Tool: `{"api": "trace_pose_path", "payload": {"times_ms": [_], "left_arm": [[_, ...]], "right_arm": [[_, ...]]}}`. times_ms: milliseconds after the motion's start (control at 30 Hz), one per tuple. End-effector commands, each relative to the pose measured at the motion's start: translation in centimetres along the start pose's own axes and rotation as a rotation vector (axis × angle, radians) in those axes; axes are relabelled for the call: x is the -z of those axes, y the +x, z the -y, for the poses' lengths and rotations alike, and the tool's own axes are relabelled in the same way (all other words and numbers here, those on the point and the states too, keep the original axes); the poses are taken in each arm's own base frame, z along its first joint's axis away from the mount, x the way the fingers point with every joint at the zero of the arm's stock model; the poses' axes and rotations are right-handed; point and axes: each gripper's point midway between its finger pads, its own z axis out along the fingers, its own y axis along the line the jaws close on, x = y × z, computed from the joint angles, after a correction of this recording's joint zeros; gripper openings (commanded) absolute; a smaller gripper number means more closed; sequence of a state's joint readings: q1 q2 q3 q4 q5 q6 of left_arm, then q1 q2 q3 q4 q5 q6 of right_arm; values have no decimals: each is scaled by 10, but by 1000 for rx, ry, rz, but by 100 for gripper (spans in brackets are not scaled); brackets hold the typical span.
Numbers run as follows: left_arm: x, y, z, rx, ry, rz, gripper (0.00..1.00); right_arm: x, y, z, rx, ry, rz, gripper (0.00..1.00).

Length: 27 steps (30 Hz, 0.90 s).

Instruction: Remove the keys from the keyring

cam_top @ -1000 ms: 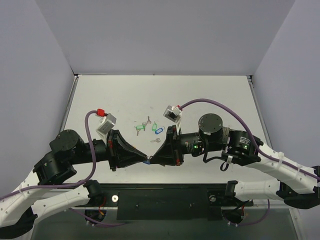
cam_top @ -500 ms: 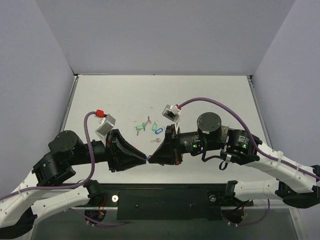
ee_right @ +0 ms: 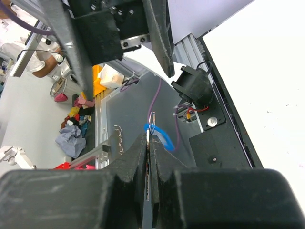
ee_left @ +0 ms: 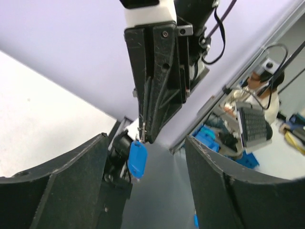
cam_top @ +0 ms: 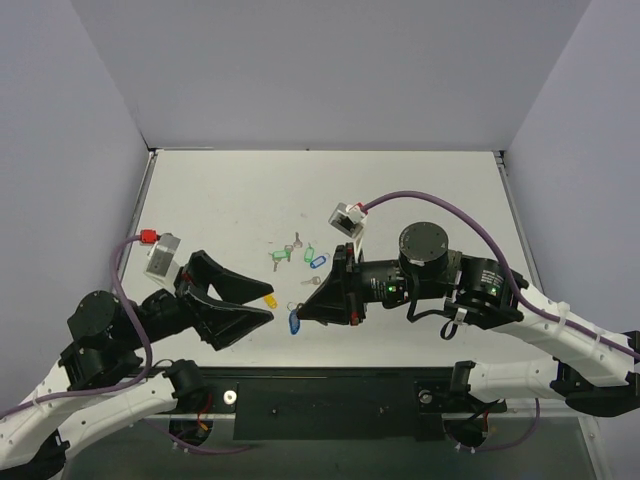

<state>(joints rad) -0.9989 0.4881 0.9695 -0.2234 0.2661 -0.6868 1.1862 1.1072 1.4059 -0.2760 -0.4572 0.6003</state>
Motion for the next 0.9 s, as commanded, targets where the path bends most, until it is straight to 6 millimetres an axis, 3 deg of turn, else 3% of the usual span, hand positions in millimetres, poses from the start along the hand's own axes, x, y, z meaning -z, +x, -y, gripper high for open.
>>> {"api": "trace_pose_path", "payload": {"times_ms": [0, 267, 600, 867], "left_arm": [[1, -37, 13, 65, 100, 253, 73], [0, -39, 10, 152, 176, 361, 69], [-8, -36, 10, 160, 182, 336, 49], [-12, -30, 9, 174, 194, 316, 42]], "right_arm": [[3, -30, -19, 39, -47, 100, 0], [-1, -45, -28, 39, -95, 171, 0], [-3, -48, -28, 42, -99, 188, 0], [-5, -46, -25, 42, -96, 185, 0]]}}
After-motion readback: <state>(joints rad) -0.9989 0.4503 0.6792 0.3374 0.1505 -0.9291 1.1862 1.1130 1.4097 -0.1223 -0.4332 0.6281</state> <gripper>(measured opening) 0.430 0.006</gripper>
